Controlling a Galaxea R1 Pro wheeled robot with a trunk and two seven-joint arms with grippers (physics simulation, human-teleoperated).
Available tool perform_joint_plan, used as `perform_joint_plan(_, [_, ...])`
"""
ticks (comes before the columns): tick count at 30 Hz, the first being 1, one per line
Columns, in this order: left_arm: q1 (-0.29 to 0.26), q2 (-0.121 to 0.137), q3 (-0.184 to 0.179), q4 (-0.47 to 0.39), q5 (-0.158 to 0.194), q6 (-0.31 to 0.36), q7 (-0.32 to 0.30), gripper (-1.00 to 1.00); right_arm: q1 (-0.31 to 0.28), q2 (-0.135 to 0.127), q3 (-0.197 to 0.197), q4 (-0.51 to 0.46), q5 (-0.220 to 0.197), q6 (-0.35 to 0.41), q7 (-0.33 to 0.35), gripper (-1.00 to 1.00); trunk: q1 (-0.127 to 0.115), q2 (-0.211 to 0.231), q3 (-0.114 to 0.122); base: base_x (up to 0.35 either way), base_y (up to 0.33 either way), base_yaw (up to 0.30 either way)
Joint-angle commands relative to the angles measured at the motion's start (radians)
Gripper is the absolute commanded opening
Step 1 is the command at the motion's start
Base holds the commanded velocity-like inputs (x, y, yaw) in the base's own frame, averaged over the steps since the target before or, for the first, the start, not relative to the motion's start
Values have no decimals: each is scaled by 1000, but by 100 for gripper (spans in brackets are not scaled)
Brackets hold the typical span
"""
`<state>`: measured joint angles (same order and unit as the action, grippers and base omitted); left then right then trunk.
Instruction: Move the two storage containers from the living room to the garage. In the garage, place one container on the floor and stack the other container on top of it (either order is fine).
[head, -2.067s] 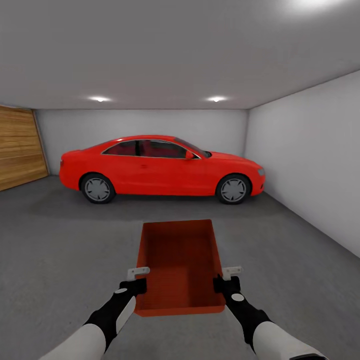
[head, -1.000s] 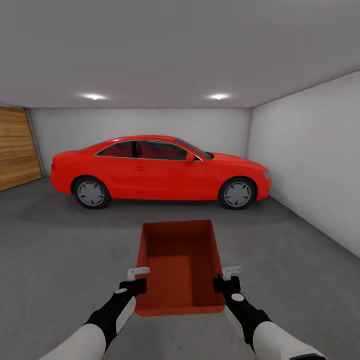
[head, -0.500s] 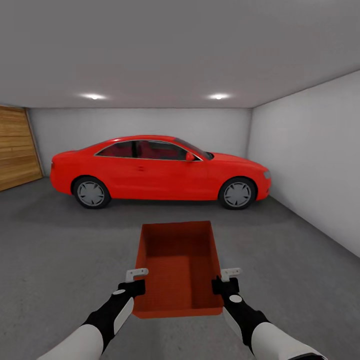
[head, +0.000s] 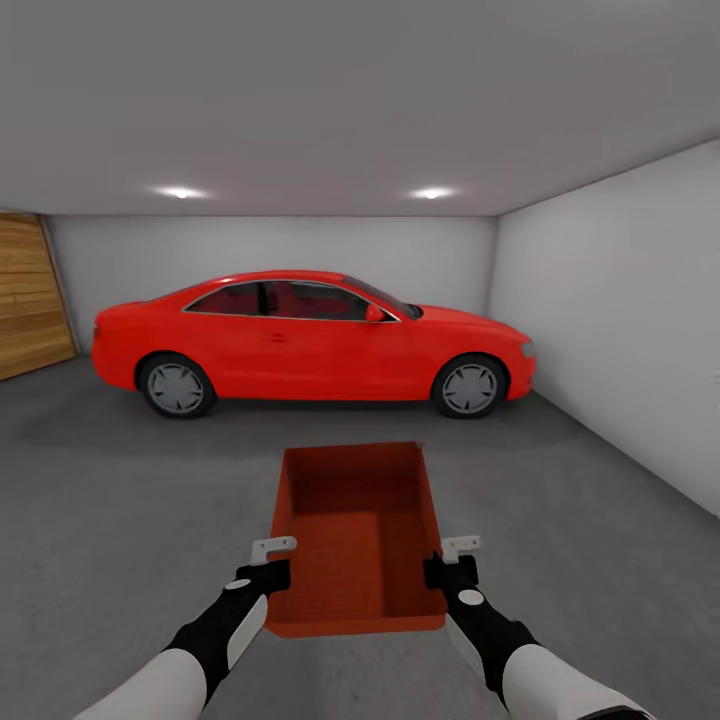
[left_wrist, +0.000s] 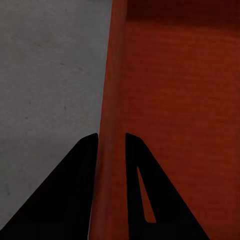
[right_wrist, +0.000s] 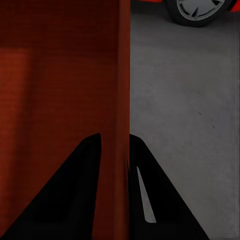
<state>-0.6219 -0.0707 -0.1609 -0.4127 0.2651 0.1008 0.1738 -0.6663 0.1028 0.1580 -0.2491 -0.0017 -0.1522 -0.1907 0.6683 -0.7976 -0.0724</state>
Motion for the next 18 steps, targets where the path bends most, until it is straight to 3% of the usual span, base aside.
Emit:
perform_joint_plan(1, [0,0,-3,-5,4,5,14,-100,-1,6,1,2,-4,-1,-2,-100,0,-1,-2,0,0,-232])
perform_joint_plan(7, [0,0,-2,-5,4,5,14,-100,-1,6,1,3,-4,-1,-2,-100,0,-1,-2,0,0,-266])
perform_joint_plan(8, [-1,-1,37,-5,-33,5,13,-100,-1,24,-75,4,-4,-1,19,-100,0,-1,-2,0,0,-282])
perform_joint_plan(18, [-1,-1,37,-5,-33,4,15,-100,-1,24,-75,11,-4,-1,19,-100,0,-1,-2,0,0,-285])
